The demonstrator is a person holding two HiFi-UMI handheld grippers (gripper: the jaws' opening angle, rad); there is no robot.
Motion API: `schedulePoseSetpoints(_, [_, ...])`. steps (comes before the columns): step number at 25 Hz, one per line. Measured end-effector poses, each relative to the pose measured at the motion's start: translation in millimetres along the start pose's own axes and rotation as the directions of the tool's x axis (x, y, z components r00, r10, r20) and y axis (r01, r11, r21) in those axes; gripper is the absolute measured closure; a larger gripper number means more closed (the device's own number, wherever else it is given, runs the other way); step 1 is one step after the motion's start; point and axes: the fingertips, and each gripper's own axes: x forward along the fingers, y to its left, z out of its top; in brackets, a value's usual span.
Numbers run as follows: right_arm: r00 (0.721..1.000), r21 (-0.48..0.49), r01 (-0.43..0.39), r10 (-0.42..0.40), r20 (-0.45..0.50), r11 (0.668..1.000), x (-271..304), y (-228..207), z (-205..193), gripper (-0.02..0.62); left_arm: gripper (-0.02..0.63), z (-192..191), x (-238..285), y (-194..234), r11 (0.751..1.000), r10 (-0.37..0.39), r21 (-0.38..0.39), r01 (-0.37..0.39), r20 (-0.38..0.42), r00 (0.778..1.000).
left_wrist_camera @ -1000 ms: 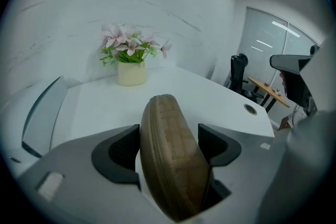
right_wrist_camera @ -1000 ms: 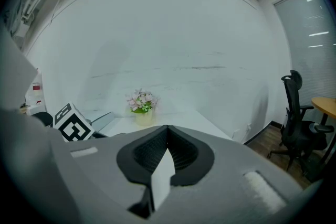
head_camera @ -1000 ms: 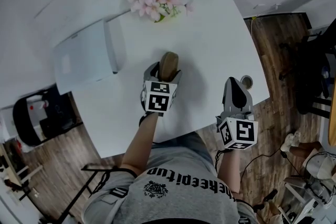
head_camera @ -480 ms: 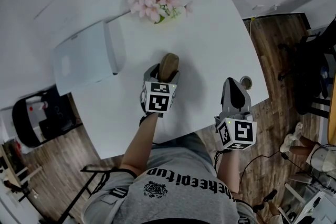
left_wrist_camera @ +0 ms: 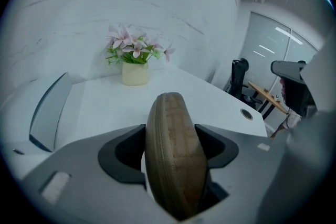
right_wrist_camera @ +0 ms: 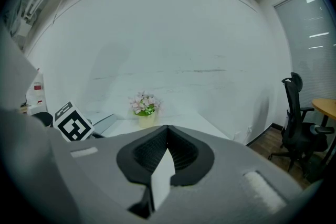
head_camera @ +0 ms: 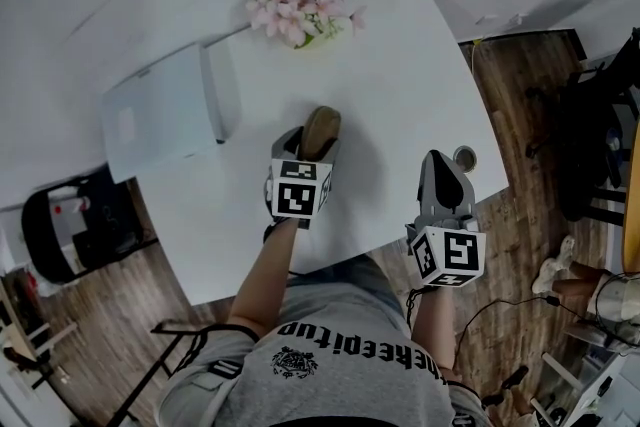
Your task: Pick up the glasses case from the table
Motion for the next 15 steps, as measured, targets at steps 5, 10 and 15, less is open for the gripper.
schedulePoseSetpoints(5, [1.000,-0.002,-0.009,0.009,0.015,1.000,-4.0,5.3,2.0,0.592,0.295,10.1,-14.1,-4.8,1.000,-0.025,-0.017,0.026,0.054,0.998])
schedulePoseSetpoints(10, [0.999,-0.008,-0.021,0.022,0.028,1.000,-8.7,11.5,5.8,0.592,0.296,17.5,-30.0,-8.9,0.998,-0.045,-0.034,0.048,0.093,0.995])
schedulePoseSetpoints(15, [0.998,-0.017,-0.038,0.039,0.042,0.999,-13.6,20.0,8.7,0.592,0.296,23.0,-46.4,-11.7,0.998,-0.054,-0.028,0.058,0.145,0.988])
